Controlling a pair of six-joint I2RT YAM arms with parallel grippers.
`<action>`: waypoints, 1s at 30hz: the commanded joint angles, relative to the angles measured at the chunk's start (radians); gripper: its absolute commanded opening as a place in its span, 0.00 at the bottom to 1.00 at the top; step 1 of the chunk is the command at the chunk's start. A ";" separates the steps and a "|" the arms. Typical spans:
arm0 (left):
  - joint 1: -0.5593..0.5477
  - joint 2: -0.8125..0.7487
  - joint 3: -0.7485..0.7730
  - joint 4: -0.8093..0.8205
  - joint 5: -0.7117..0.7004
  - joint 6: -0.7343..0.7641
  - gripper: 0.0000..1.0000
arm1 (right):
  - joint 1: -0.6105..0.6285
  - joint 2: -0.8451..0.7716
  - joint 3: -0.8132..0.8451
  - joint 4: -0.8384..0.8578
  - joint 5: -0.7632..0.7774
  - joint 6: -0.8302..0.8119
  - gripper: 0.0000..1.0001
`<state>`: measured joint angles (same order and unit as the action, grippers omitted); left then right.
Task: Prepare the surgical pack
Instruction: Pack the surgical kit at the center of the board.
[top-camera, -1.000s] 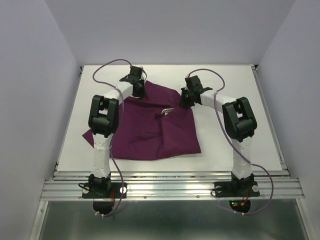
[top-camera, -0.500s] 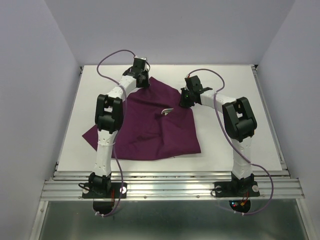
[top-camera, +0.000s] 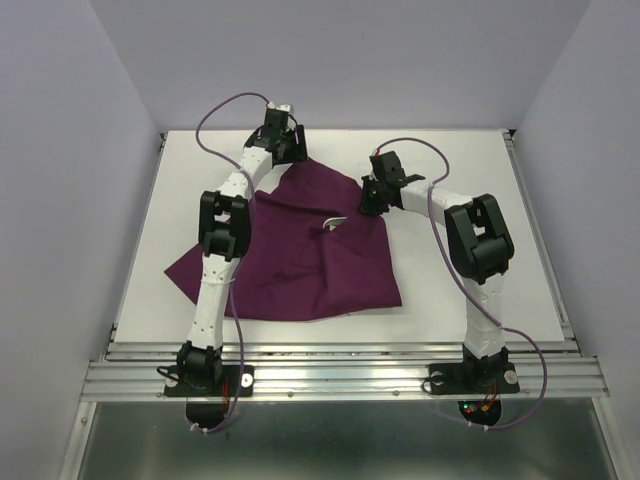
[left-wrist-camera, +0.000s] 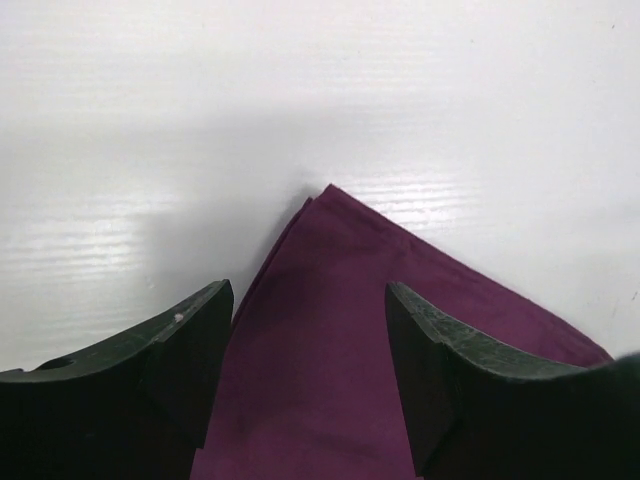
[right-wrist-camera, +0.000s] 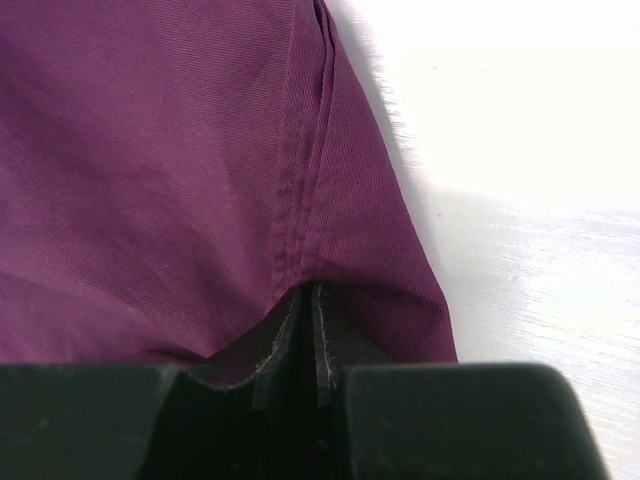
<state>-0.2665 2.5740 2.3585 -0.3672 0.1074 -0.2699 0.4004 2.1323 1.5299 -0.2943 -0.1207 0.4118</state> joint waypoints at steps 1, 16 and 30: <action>0.006 0.051 0.100 -0.013 0.032 -0.015 0.73 | 0.017 -0.023 -0.007 -0.094 -0.010 -0.005 0.15; -0.031 0.117 0.127 -0.098 -0.002 0.018 0.60 | 0.017 -0.022 -0.017 -0.089 -0.004 0.002 0.14; -0.076 0.092 0.110 -0.142 -0.003 0.067 0.12 | 0.026 -0.020 -0.011 -0.086 -0.008 0.004 0.14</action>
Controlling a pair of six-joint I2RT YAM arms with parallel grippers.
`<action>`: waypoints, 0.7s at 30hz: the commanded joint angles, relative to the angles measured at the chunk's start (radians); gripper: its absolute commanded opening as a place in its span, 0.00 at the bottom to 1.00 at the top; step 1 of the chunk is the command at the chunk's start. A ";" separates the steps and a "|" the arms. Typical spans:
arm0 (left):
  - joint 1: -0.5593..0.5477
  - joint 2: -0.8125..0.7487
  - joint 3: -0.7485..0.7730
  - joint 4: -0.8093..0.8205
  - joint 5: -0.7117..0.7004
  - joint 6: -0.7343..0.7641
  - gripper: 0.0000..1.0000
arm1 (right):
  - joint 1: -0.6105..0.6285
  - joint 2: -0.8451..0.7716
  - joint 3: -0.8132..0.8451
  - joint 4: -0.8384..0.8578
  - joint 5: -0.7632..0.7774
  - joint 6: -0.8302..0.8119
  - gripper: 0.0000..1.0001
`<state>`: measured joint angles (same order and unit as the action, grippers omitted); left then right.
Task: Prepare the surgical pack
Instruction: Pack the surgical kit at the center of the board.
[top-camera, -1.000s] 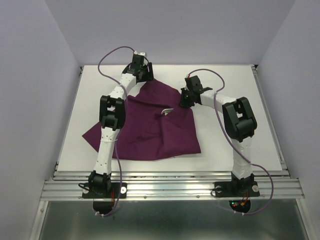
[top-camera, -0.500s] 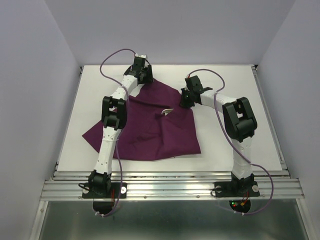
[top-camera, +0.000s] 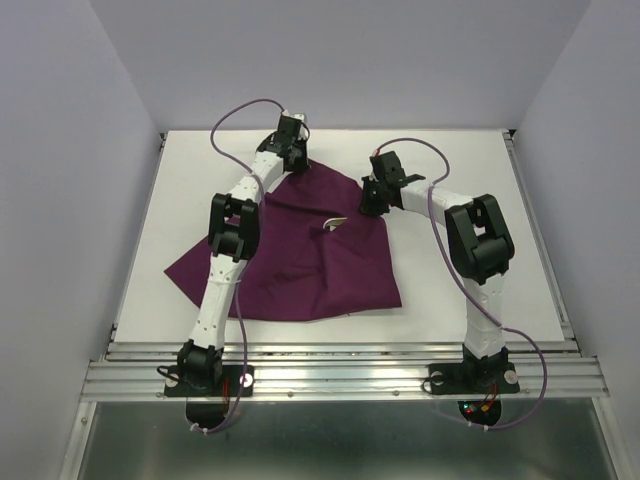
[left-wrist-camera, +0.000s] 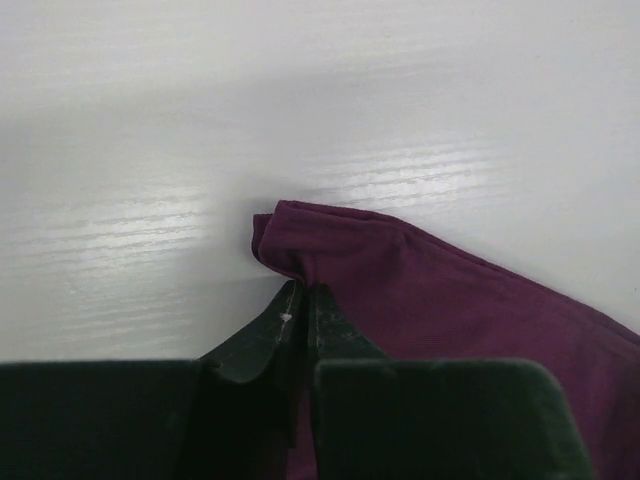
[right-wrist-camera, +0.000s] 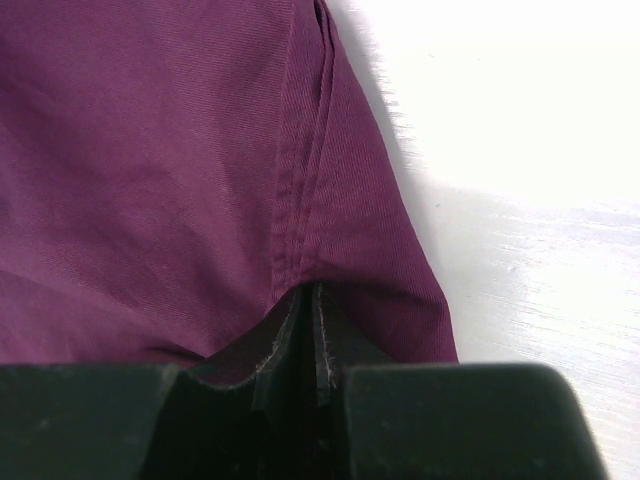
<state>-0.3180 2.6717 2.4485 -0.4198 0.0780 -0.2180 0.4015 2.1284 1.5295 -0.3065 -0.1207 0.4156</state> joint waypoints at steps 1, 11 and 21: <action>-0.027 -0.010 0.020 -0.089 0.026 0.016 0.05 | 0.025 -0.016 -0.011 -0.074 -0.008 0.002 0.14; -0.027 -0.225 -0.026 -0.054 0.051 0.020 0.00 | 0.025 -0.021 -0.012 -0.075 -0.004 0.000 0.14; -0.035 -0.409 -0.212 0.006 0.247 0.003 0.00 | 0.025 -0.036 -0.005 -0.077 0.018 -0.001 0.15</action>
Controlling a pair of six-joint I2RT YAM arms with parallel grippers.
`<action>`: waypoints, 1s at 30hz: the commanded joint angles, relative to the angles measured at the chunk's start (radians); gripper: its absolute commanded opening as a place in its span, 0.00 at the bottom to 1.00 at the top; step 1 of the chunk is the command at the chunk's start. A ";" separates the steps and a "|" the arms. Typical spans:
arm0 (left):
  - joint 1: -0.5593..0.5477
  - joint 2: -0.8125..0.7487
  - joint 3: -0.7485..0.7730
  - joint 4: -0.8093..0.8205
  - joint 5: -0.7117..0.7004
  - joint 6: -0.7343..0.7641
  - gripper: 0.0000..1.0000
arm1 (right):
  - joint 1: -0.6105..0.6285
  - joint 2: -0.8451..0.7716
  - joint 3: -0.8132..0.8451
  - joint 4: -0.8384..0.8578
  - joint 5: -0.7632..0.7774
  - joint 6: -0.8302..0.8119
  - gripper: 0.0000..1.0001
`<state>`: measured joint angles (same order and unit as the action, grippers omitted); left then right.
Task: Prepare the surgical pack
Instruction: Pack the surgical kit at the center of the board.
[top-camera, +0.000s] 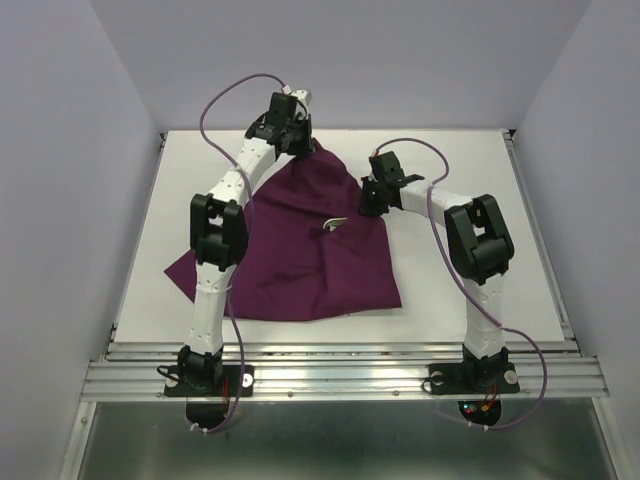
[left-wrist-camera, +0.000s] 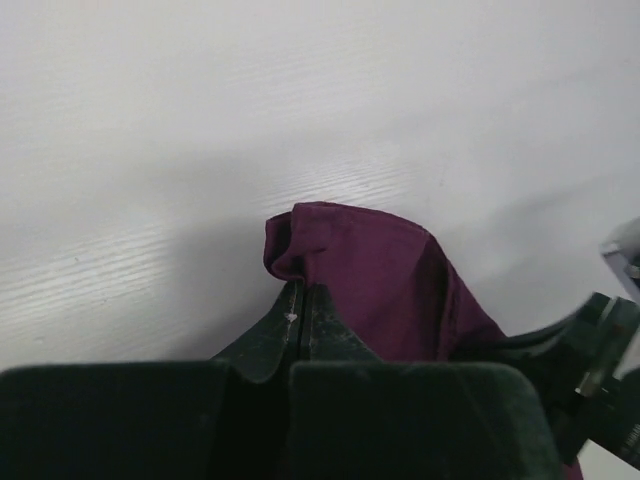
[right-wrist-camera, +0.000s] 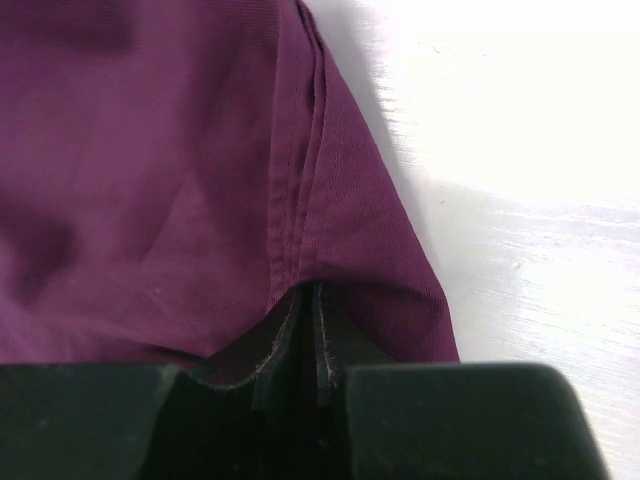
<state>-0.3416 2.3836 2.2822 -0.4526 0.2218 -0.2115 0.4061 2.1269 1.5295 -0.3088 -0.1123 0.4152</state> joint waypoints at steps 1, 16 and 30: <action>-0.016 -0.133 -0.061 0.043 0.111 -0.002 0.00 | 0.020 -0.039 -0.002 -0.075 0.010 -0.001 0.15; -0.054 -0.251 -0.147 0.117 0.189 -0.034 0.00 | 0.020 -0.209 0.057 -0.095 0.149 -0.032 0.20; -0.076 -0.342 -0.161 0.106 0.205 -0.003 0.00 | -0.032 -0.301 0.029 -0.102 0.191 -0.021 0.21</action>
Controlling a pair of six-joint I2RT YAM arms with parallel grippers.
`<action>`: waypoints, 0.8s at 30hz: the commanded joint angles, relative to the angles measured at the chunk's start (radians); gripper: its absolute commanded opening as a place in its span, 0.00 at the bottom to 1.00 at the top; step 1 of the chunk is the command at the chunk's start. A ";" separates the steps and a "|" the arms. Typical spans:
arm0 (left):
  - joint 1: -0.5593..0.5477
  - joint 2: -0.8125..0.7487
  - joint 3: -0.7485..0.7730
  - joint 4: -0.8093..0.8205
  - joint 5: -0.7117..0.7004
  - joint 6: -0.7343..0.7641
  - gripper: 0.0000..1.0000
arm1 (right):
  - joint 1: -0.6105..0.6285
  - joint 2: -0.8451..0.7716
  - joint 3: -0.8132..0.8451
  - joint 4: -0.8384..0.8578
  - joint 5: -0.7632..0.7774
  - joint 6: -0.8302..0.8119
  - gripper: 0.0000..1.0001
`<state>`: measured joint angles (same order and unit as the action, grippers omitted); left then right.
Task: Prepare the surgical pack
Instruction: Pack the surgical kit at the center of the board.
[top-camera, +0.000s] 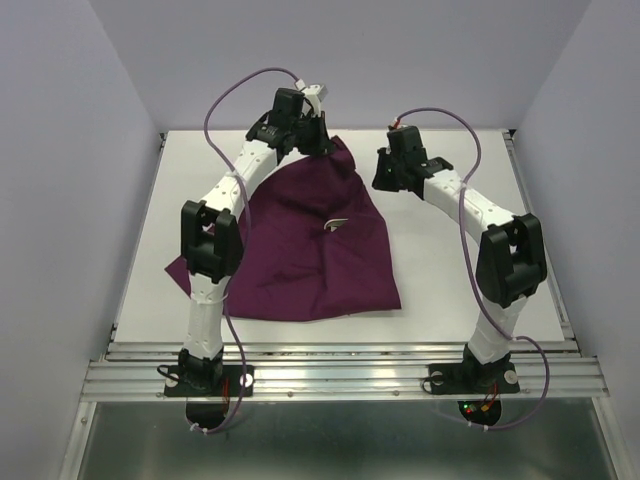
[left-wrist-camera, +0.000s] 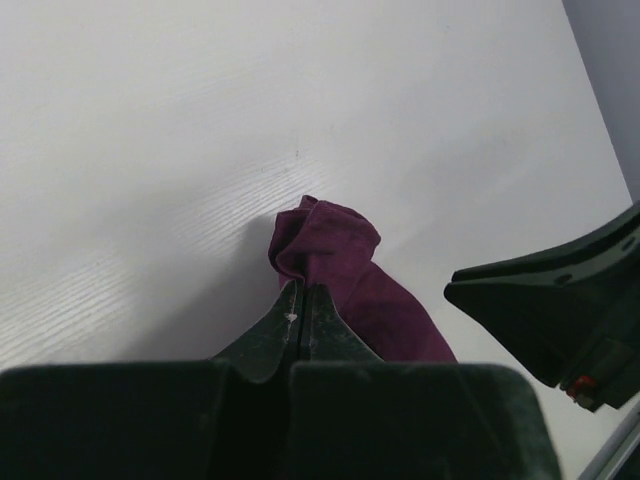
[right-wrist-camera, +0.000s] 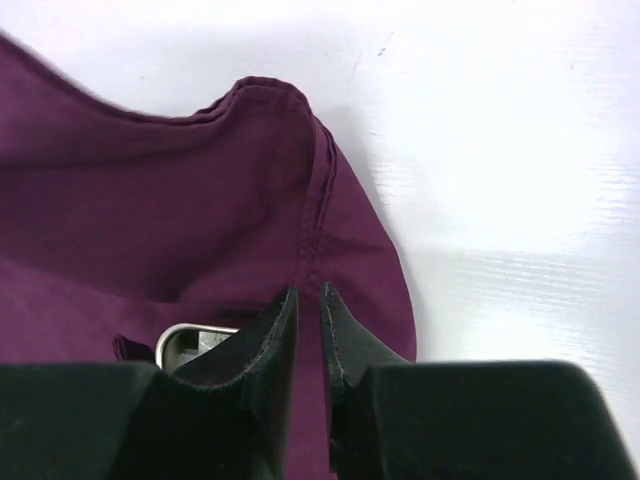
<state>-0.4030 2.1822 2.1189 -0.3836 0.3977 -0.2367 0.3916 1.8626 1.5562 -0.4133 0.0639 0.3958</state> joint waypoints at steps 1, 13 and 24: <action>-0.016 -0.148 -0.002 0.037 0.029 0.031 0.00 | -0.017 -0.039 0.002 -0.002 0.005 0.000 0.20; -0.040 -0.233 -0.066 0.081 0.061 0.036 0.00 | -0.026 -0.077 -0.057 -0.006 -0.107 0.006 0.19; -0.042 -0.255 -0.108 0.094 0.102 0.042 0.00 | -0.026 -0.177 -0.200 0.022 -0.068 0.023 0.20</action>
<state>-0.4435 2.0182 2.0270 -0.3595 0.4530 -0.2131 0.3668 1.7523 1.3640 -0.4259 -0.0307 0.4126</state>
